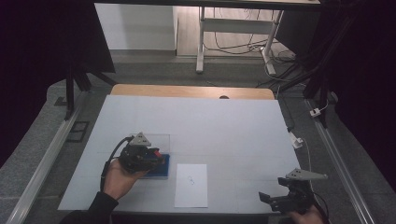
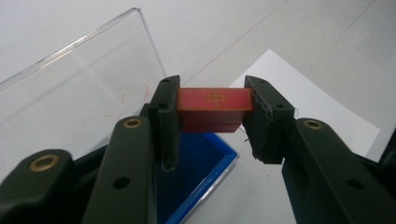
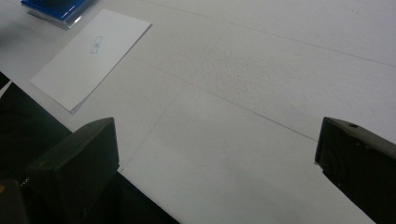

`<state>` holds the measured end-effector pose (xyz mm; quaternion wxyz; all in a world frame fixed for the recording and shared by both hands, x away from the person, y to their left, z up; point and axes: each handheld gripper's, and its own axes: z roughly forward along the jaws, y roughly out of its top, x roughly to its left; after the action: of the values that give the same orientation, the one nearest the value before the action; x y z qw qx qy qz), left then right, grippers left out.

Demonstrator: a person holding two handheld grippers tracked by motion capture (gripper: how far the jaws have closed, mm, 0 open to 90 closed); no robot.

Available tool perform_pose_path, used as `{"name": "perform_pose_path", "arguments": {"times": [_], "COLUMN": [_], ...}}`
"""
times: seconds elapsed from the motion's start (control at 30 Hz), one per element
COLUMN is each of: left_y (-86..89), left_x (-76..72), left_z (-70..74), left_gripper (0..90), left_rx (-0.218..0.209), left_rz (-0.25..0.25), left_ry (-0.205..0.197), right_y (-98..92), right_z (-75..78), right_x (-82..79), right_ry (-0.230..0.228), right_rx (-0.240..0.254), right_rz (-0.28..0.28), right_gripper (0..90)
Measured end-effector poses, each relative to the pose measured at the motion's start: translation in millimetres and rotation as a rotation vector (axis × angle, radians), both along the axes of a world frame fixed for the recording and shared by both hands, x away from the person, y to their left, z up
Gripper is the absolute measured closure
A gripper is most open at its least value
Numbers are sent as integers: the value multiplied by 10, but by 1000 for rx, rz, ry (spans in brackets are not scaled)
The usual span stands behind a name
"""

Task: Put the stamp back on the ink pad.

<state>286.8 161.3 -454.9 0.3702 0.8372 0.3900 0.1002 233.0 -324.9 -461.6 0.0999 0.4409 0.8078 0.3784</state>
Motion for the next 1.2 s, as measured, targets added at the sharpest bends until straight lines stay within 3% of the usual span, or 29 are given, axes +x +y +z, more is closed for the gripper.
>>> {"name": "perform_pose_path", "arguments": {"times": [0.67,0.9,1.2], "left_y": [195,224,201], "left_x": [119,137,136], "left_z": [-144,-228,-331], "left_gripper": [581,581,581], "left_rx": [21,56,110], "left_rz": [80,100,93], "left_ry": [27,36,54], "right_y": [5,7,4], "right_z": [0,1,1], "right_x": [0,-2,-1], "right_ry": [0,1,-1], "right_rx": [-1,0,0], "right_rz": [5,6,5], "right_gripper": [0,0,0]}}
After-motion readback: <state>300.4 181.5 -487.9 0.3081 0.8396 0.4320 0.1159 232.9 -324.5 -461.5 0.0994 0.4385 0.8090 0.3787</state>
